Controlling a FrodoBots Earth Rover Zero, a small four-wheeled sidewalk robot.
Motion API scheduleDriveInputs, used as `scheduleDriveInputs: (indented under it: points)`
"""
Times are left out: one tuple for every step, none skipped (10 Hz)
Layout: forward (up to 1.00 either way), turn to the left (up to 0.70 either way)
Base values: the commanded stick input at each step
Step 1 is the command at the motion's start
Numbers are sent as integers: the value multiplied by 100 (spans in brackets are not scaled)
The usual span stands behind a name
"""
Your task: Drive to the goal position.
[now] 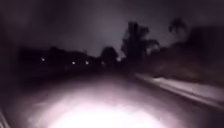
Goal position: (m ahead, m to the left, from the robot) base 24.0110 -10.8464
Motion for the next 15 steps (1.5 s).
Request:
scheduleDriveInputs:
  points:
    - [70, 0]
    - [70, 0]
    - [70, 0]
    - [70, 0]
    - [70, 0]
    - [70, 0]
    - [70, 0]
    - [70, 0]
    - [70, 0]
    - [70, 0]
    - [70, 0]
    - [70, 0]
    - [70, 0]
    - [70, 0]
    - [70, 0]
